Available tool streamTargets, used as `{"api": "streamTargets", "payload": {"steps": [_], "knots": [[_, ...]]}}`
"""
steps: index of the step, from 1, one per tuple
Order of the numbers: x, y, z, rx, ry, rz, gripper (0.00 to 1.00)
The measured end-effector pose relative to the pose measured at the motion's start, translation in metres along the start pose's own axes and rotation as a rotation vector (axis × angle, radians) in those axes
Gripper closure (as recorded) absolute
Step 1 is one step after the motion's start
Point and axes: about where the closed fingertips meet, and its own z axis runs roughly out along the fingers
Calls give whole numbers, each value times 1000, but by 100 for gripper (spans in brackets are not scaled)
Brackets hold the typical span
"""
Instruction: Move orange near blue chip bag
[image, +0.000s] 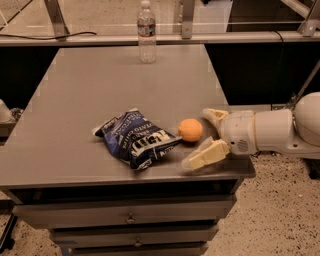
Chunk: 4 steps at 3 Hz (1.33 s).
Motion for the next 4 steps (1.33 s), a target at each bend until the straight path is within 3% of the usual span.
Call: {"api": "streamTargets", "payload": {"steps": [2, 3, 4], "knots": [[-4, -4, -3, 5, 2, -14, 0], [-21, -21, -30, 89, -4, -75, 0], [-50, -45, -83, 225, -23, -183, 0]]}}
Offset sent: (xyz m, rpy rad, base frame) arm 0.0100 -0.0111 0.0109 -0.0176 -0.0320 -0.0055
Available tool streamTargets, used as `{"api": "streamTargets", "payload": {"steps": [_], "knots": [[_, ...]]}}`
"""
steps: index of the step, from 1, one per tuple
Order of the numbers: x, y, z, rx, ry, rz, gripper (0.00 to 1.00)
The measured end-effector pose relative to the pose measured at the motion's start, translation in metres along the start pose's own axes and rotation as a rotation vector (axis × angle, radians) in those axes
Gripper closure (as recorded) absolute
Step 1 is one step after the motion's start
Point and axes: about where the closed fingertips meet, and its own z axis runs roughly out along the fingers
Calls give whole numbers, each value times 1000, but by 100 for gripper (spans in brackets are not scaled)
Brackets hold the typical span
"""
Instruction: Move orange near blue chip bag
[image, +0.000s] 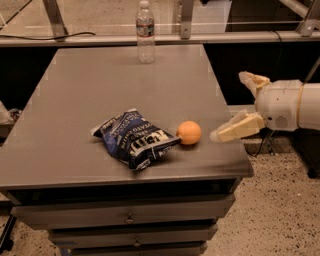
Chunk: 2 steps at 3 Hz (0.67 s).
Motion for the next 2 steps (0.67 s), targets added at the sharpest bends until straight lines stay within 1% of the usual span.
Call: {"api": "streamTargets", "payload": {"steps": [1, 2], "knots": [[-24, -28, -35, 114, -13, -74, 0], [-28, -38, -39, 157, -15, -80, 0]]}}
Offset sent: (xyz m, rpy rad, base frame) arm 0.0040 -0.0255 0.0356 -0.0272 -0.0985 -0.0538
